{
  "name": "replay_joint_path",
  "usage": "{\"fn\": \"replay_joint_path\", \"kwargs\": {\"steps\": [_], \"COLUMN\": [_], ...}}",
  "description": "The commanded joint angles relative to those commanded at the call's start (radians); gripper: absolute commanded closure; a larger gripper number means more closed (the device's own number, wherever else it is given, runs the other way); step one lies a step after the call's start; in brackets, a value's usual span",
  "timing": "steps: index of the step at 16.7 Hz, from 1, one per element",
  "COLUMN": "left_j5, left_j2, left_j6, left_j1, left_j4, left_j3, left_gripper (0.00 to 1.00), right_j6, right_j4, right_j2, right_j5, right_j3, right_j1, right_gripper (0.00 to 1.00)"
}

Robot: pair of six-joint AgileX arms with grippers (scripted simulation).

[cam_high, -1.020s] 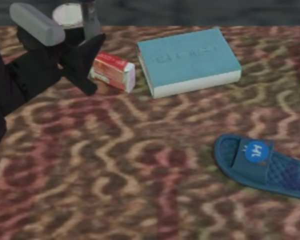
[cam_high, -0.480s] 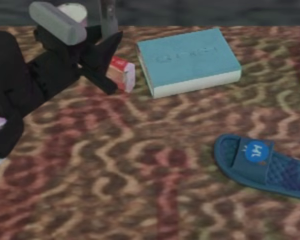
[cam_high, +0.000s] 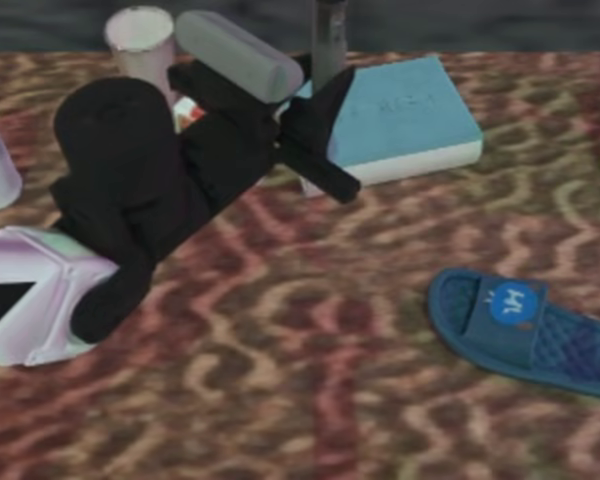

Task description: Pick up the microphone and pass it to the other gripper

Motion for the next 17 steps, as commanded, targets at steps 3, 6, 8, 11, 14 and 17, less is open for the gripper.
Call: {"fn": "replay_joint_path", "kwargs": {"steps": [3,6,8,11,14,17], "left_j5": [-0.008,-0.007,-0.008,-0.008,-0.008,-0.008], "left_j2": [0.0,-0.002,0.0,0.0,0.0,0.0], "left_j6": [0.0,0.0,0.0,0.0,0.0,0.0], "left_j1": [-0.008,-0.006,-0.008,-0.008,-0.008,-0.008], "left_j4": [0.0,0.0,0.0,0.0,0.0,0.0], "left_j3": [0.002,0.0,0.002,0.002,0.002,0.002], "left_gripper": [1.0,1.0,1.0,1.0,1.0,1.0], "right_j6": [0.0,0.0,0.0,0.0,0.001,0.004], "right_j4": [0.0,0.0,0.0,0.001,0.043,0.13], "right_j2": [0.0,0.0,0.0,0.002,0.067,0.229], "right_j5": [0.0,0.0,0.0,0.0,0.01,0.034], "right_j3": [0.0,0.0,0.0,0.001,0.048,0.145], "right_j1": [0.0,0.0,0.0,0.002,0.058,0.172], "right_gripper": [0.0,0.0,0.0,0.0,0.0,0.0]}}
